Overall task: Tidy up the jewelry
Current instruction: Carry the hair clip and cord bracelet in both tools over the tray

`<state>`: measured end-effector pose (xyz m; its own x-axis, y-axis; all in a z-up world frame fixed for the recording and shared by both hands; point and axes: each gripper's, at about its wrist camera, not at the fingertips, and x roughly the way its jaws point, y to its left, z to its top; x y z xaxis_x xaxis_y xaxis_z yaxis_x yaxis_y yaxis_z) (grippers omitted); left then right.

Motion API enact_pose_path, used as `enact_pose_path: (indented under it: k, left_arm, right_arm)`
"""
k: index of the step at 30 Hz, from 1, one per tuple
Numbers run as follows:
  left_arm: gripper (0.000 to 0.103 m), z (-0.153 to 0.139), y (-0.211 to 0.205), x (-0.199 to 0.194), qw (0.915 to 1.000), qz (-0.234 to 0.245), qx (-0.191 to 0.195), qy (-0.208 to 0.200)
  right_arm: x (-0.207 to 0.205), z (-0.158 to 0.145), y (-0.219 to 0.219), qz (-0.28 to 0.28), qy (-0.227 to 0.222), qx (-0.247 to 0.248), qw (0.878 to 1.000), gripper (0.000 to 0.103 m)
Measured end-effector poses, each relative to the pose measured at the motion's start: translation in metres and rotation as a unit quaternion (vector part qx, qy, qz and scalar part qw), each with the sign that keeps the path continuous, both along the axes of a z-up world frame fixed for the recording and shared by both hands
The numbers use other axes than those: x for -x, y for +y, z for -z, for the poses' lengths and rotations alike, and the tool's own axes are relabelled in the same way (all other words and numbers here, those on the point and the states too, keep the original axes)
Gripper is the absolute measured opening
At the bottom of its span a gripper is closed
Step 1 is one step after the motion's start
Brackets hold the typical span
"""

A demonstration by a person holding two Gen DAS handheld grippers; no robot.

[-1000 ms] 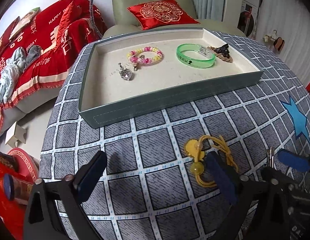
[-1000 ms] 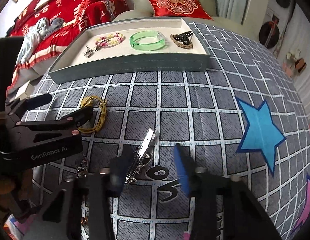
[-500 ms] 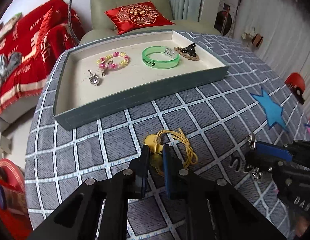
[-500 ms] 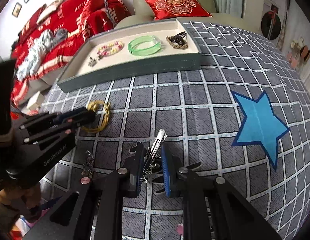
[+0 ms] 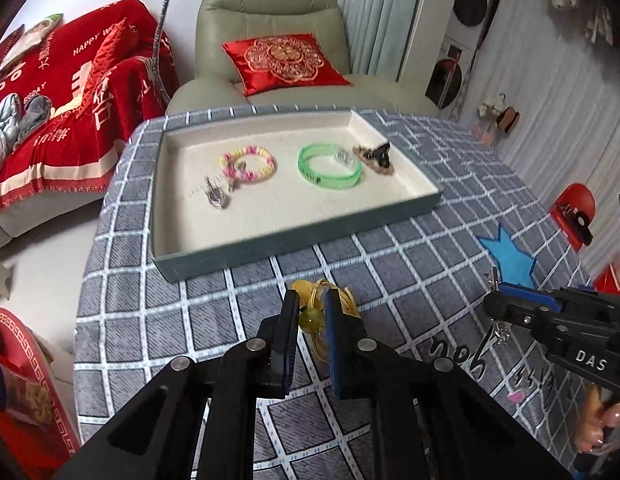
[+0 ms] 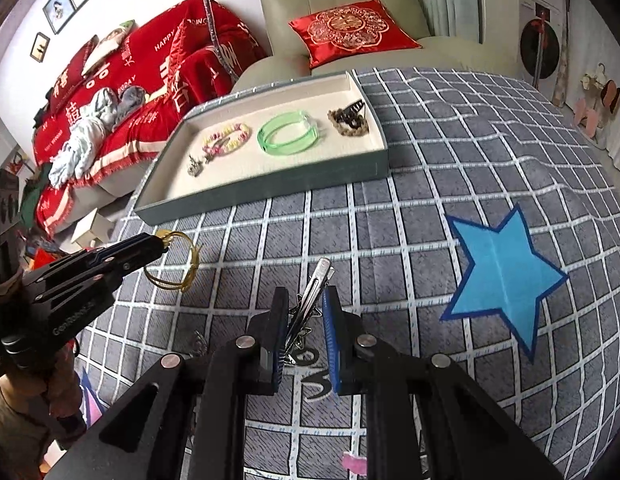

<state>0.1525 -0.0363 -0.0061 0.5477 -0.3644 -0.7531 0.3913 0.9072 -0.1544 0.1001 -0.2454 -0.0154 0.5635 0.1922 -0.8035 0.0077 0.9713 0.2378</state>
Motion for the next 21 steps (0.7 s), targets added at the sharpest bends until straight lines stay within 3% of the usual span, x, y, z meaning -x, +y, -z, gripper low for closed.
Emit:
enact_pose_path:
  k: [10, 21]
  left_arm:
    - [0.029, -0.040, 0.018, -0.035, 0.9987, -0.032, 0.025, -0.030]
    - [0.029, -0.067, 0.009, -0.101, 0.9977, -0.046, 0.030, -0.040]
  right_arm:
    - [-0.032, -0.033, -0.003, -0.014, -0.029, -0.004, 0.999, 0.019]
    - [-0.113, -0.049, -0.003, -0.018, -0.025, 0.004, 1.000, 0.019]
